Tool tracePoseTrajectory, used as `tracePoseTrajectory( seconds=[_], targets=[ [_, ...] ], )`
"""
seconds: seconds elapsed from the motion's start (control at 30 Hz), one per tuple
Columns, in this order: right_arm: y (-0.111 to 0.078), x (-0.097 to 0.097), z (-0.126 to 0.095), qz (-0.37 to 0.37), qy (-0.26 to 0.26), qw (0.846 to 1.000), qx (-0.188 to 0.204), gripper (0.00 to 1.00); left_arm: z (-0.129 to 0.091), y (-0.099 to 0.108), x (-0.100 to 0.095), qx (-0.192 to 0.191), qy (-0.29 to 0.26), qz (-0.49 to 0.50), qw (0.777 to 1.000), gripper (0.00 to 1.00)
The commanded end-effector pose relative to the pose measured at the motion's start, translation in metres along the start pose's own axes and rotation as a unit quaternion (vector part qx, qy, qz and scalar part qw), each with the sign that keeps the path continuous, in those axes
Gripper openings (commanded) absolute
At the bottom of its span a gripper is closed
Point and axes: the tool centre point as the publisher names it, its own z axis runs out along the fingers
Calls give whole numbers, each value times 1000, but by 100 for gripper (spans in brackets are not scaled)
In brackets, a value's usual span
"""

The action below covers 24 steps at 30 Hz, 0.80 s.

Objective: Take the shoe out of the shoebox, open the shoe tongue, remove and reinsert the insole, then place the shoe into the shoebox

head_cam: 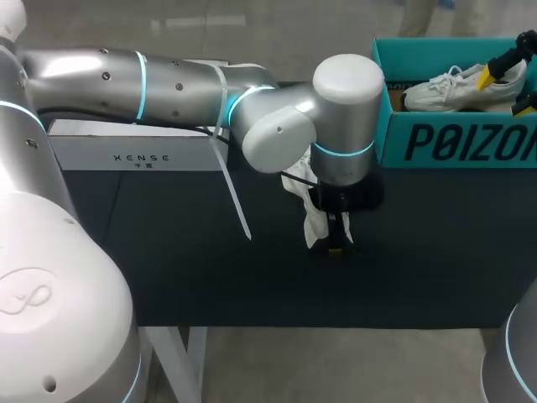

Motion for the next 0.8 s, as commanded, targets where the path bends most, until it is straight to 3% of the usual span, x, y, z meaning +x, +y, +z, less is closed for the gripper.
tracePoseTrajectory(
  seconds=[0.03, 0.33, 0.7, 0.8],
  targets=[
    [1, 0, 0, 0, -1, 1000, 1, 100, 4, 0, 0, -1, 4, 0, 1000, 0],
    [1, 0, 0, 0, -1, 1000, 1, 100, -19, 9, 9, -19, 9, -2, 1000, 0],
    [1, 0, 0, 0, -1, 1000, 1, 100, -70, 22, 11, -7, -11, 53, 999, 0],
    [1, 0, 0, 0, -1, 1000, 1, 100, -91, 27, 10, -25, -26, 89, 995, 0]
  ],
)
